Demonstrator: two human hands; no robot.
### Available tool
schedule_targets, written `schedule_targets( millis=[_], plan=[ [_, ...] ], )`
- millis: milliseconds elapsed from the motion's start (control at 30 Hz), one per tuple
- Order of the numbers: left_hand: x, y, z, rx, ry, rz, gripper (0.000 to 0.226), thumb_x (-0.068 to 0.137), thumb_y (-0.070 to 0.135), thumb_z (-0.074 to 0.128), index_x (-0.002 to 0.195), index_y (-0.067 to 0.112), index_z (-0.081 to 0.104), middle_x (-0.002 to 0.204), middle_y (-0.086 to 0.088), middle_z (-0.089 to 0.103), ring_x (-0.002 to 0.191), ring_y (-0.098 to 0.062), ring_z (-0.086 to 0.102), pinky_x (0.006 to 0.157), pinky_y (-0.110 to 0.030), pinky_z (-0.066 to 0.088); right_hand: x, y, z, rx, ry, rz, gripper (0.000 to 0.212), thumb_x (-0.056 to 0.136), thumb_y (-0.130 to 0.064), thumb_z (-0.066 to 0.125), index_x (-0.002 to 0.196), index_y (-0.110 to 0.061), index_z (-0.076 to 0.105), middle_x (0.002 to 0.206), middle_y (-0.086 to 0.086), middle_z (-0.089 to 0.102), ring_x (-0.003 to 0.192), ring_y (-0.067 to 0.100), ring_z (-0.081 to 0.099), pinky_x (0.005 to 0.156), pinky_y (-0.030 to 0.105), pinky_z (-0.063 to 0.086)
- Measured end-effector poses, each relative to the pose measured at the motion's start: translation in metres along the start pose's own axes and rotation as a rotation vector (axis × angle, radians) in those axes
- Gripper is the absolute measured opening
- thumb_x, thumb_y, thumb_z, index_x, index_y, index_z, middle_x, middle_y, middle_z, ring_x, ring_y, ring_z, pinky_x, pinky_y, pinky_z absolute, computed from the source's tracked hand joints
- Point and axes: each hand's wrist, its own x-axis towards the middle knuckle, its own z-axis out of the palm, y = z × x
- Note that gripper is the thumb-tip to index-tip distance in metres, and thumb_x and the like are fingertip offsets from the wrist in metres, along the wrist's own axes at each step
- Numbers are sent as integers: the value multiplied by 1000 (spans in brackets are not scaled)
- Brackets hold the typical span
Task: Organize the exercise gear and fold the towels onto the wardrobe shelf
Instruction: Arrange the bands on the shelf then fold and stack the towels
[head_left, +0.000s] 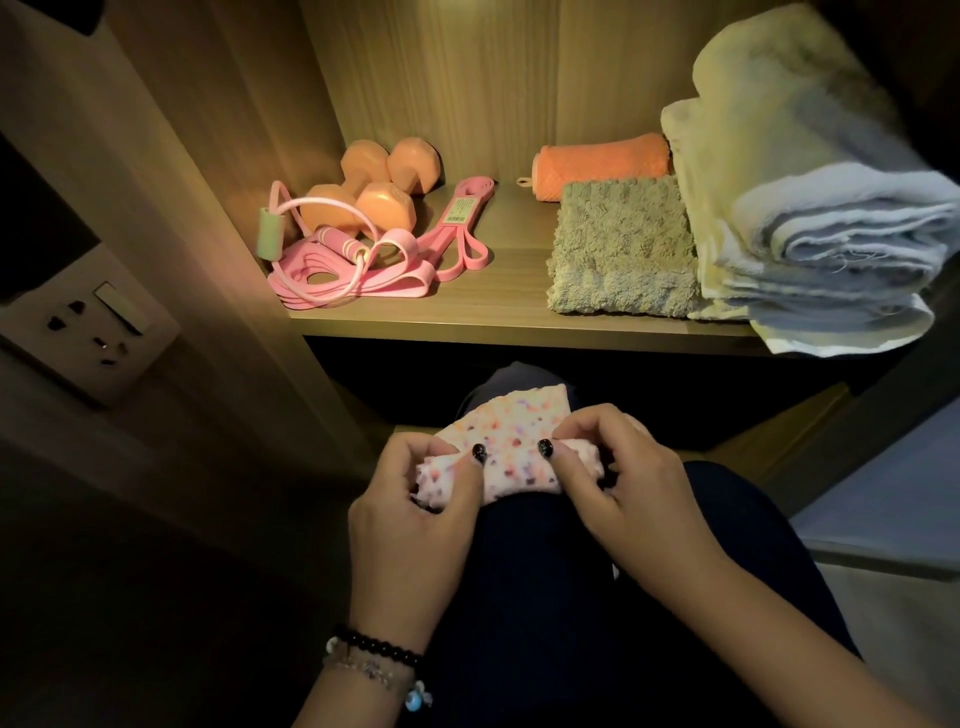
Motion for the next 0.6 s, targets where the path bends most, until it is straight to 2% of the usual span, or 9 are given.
schedule_targets(
  millis=[67, 133, 167, 233, 333, 467, 600],
  plan=[
    [3, 0, 3, 62, 26, 44, 13, 78, 25, 71, 85, 27, 60, 87, 12, 61, 82, -1, 59, 66, -9, 43, 4, -1, -1, -139, 59, -156, 15, 90, -31, 54, 94, -18, 61, 89, -16, 53, 82, 7, 51, 70, 20, 43],
    [5, -2, 3, 99, 68, 165, 13, 80, 16, 71, 87, 23, 63, 96, 8, 57, 91, -4, 56, 75, -9, 42, 5, 2, -3, -249, 59, -330, 10, 87, -12, 60, 95, -10, 65, 95, -2, 57, 86, 16, 54, 75, 30, 45],
    [6, -2, 3, 114, 79, 235, 12, 81, 11, 68, 87, 21, 66, 97, 7, 56, 93, -7, 56, 79, -12, 43, 5, 3, -5, -300, 45, -409, 12, 84, -6, 61, 95, -8, 67, 96, 3, 59, 88, 20, 56, 75, 34, 45],
    [5, -6, 2, 165, 55, 392, 18, 81, 8, 58, 88, 20, 71, 95, 8, 59, 95, -12, 57, 83, -29, 47, 4, 7, -7, -357, 9, -515, 15, 84, -1, 61, 95, -6, 69, 96, 6, 62, 89, 23, 58, 75, 35, 42],
    [0, -11, -1, 150, -26, 501, 26, 82, 11, 51, 94, 20, 73, 93, 11, 63, 95, -10, 58, 77, -43, 49, 0, 11, -10, -285, -30, -498, 21, 84, -3, 58, 101, -7, 70, 100, 4, 63, 94, 21, 59, 77, 36, 43],
    [-1, -13, -3, 88, -155, 448, 29, 80, 27, 59, 108, 24, 67, 105, 17, 61, 104, -11, 58, 81, -47, 50, -4, 14, -13, -191, -124, -418, 30, 83, -14, 63, 113, -10, 66, 111, 0, 61, 108, 18, 56, 87, 38, 45],
    [-1, -12, 1, 18, -158, 354, 24, 84, 33, 59, 107, 26, 64, 106, 20, 61, 103, -9, 59, 82, -46, 50, 0, 15, -11, -216, -86, -411, 23, 86, -14, 60, 108, -10, 65, 106, -1, 61, 102, 19, 56, 85, 38, 44]
  ],
)
